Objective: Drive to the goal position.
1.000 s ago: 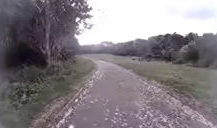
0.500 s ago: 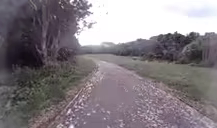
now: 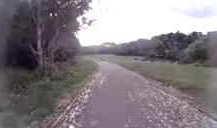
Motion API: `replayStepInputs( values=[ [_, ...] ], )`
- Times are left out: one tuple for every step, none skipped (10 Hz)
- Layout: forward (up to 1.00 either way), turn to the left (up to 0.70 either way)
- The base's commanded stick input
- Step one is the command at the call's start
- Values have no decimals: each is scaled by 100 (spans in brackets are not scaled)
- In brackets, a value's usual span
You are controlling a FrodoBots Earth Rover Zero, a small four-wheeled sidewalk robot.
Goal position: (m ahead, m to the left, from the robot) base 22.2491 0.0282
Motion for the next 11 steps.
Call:
replayStepInputs(
  values=[
    [85,0],
    [85,0],
    [85,0],
    [85,0],
    [85,0],
    [85,0],
    [85,-23],
    [85,-34],
    [85,-34],
    [85,-28],
    [85,-8]
  ],
)
